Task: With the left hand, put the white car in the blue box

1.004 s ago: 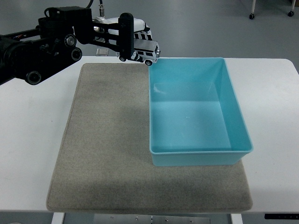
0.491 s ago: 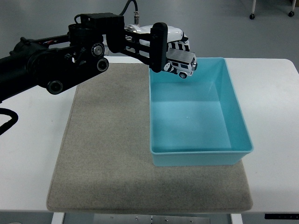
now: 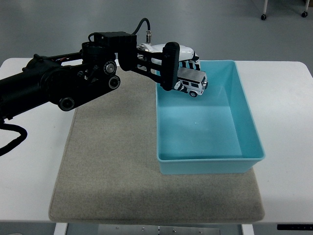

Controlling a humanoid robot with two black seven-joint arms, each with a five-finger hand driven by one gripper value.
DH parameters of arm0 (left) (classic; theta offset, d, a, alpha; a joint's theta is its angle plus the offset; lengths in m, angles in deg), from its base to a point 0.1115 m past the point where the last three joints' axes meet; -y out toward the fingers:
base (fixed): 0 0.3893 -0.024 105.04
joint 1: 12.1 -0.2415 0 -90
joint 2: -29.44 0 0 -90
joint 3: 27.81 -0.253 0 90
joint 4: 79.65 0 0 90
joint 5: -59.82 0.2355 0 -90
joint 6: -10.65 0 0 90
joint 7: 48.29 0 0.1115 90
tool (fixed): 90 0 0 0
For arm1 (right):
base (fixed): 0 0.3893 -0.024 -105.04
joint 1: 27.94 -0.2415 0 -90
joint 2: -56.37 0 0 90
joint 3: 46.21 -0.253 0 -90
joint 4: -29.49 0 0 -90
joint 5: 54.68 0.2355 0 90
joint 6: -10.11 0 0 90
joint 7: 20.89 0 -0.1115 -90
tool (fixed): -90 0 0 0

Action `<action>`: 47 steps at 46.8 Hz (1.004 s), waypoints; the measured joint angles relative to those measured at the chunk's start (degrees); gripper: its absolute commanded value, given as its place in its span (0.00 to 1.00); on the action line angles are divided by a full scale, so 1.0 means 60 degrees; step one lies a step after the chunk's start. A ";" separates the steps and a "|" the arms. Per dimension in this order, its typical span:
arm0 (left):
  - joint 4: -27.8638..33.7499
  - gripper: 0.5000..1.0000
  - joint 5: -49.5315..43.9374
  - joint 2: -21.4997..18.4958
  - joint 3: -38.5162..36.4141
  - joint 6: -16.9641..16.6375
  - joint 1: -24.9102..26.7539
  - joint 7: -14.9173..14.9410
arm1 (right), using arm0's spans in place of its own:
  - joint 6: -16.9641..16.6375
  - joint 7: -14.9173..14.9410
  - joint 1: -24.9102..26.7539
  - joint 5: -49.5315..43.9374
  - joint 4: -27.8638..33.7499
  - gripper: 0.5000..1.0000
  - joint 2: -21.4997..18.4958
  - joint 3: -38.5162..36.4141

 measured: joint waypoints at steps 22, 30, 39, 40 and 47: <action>-0.0556 0.02 0.0040 0.0272 -0.0119 -0.0160 -0.0449 -0.0004 | 0.0001 0.0000 0.0002 0.0000 0.0001 0.87 0.0000 0.0000; -0.0573 0.33 0.0041 0.0274 -0.0120 -0.0174 -0.0462 0.0008 | 0.0001 0.0000 0.0001 0.0000 -0.0002 0.87 0.0000 0.0000; -0.0564 0.69 0.0014 0.0273 -0.0113 -0.0203 -0.0462 -0.0027 | 0.0000 0.0000 0.0001 0.0000 -0.0002 0.87 0.0000 0.0000; -0.0557 0.70 0.0012 0.0273 -0.0108 -0.0206 -0.0468 -0.0036 | 0.0000 0.0000 0.0001 -0.0001 -0.0001 0.87 0.0000 0.0000; -0.0543 0.70 0.0001 0.0276 -0.0105 -0.0208 -0.0477 -0.0069 | -0.0001 0.0000 0.0001 0.0000 -0.0002 0.87 0.0000 0.0000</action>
